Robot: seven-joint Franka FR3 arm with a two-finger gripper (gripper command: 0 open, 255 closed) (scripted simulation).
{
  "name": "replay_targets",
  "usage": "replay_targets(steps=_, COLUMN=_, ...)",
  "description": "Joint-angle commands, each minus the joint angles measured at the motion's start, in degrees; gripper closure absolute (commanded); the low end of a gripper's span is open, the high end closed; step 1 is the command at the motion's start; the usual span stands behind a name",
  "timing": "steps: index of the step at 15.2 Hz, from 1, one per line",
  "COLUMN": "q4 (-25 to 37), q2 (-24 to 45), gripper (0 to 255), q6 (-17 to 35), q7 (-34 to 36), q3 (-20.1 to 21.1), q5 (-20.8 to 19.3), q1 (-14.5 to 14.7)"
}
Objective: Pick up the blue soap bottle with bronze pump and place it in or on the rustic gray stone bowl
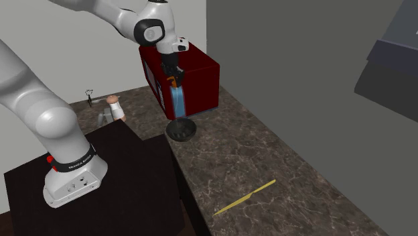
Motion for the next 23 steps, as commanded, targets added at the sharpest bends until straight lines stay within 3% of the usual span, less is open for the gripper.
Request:
replay_targets(steps=1, q4=-0.89, q2=0.94, gripper=255, q6=1.87, q7=-0.25, q3=-0.10, q5=0.23, q1=0.04)
replay_targets(steps=16, q4=-4.79, q2=9.73, gripper=255, q6=14.40, q7=-2.83, q3=-0.54, q5=3.27, q1=0.65)
replay_targets(steps=23, q4=-4.79, q2=9.73, gripper=255, q6=14.40, q7=-2.84, q3=-0.53, q5=3.27, q1=0.64)
